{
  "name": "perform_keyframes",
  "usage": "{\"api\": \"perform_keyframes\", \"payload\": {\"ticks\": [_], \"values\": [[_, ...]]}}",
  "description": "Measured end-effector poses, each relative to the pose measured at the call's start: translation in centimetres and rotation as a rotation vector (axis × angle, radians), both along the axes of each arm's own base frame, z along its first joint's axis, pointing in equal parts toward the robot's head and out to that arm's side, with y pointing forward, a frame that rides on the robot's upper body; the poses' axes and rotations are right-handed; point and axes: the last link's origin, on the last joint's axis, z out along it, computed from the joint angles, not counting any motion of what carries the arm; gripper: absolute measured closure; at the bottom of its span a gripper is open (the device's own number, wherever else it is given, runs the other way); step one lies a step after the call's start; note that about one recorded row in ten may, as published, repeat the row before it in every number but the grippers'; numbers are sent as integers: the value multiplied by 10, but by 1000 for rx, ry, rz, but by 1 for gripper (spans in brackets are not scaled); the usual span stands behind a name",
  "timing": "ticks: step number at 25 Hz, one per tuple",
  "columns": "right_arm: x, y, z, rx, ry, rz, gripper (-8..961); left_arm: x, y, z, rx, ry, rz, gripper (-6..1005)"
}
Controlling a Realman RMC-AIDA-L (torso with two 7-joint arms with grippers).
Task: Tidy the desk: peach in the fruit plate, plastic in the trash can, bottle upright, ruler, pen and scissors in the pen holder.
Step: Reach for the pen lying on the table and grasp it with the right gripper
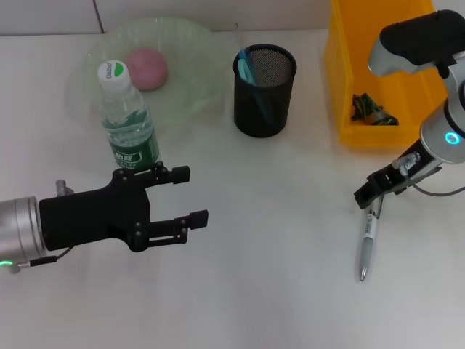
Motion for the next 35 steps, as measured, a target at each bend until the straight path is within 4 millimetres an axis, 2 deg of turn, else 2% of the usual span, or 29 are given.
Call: {"api": "perform_keyframes", "payload": {"ticks": [3,8,19,35], "values": [[0,0,-1,-2,0,2,277,0,0,0,2,-1,2,214],[-1,-1,-3,-10,-7,15,434,0,0,0,2,1,3,214],[-1,-1,-5,-9,-6,17,475,-2,-1,1,2,-1,5,214],[4,-1,-8,0,1,8,584,-1,0,0,2,0,3,214]]}}
